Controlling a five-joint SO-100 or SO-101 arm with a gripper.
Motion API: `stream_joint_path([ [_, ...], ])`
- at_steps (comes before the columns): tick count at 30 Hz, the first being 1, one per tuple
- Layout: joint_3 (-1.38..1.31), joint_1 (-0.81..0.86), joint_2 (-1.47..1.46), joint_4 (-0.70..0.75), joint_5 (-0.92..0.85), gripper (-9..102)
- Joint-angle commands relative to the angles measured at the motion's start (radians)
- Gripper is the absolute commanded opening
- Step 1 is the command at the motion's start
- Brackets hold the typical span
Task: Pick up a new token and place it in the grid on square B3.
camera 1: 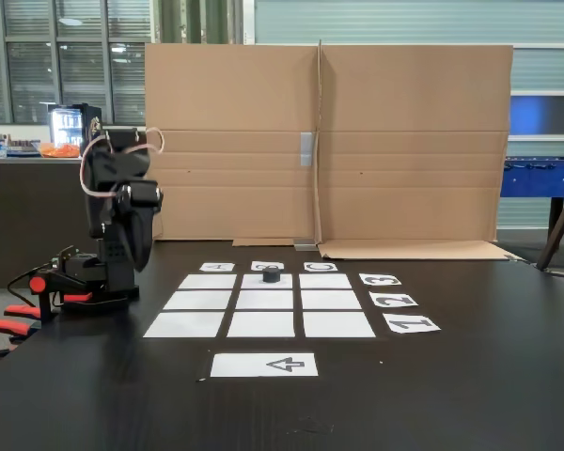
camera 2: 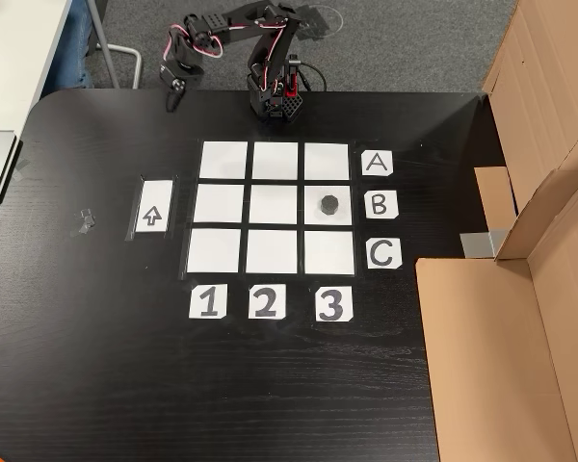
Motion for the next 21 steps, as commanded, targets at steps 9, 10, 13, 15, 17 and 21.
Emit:
stream_joint_path([
  [9, 0.36, -0.008, 0.259, -0.135, -0.037, 0],
  [10, 0.391, -0.014, 0.287, -0.138, -0.038, 0],
  [13, 0.483, -0.034, 0.396, -0.144, -0.04, -1],
  [15, 0.541, -0.048, 0.48, -0.138, -0.04, -1],
  [17, 0.595, -0.055, 0.56, -0.127, -0.04, -1],
  [21, 0.692, -0.061, 0.727, -0.091, -0.049, -1],
])
